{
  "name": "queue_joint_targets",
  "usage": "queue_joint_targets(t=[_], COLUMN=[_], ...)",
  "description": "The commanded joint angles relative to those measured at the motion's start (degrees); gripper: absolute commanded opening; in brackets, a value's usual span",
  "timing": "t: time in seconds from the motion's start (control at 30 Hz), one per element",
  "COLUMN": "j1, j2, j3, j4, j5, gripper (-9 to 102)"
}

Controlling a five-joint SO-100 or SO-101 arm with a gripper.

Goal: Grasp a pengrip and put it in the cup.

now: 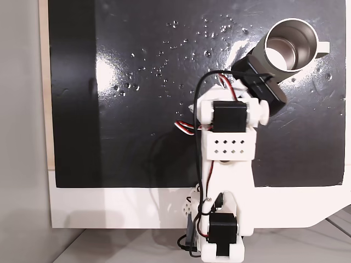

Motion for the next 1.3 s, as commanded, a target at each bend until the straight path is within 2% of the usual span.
queue_joint_targets(t=[0.0,0.3,0.57,0.73,0.93,1.27], j1=[7.0,20.0,24.3,24.0,22.5,20.4], j2=[2.8,-7.4,-20.2,-28.5,-36.8,-43.8], j3=[-0.4,-14.0,-32.8,-45.4,-59.2,-76.3], j4=[-0.3,-0.9,-0.9,-0.7,-0.5,-0.7], j5=[-6.3,-17.1,-24.2,-23.9,-15.6,-9.1], gripper=[0,0,0,0,0,0])
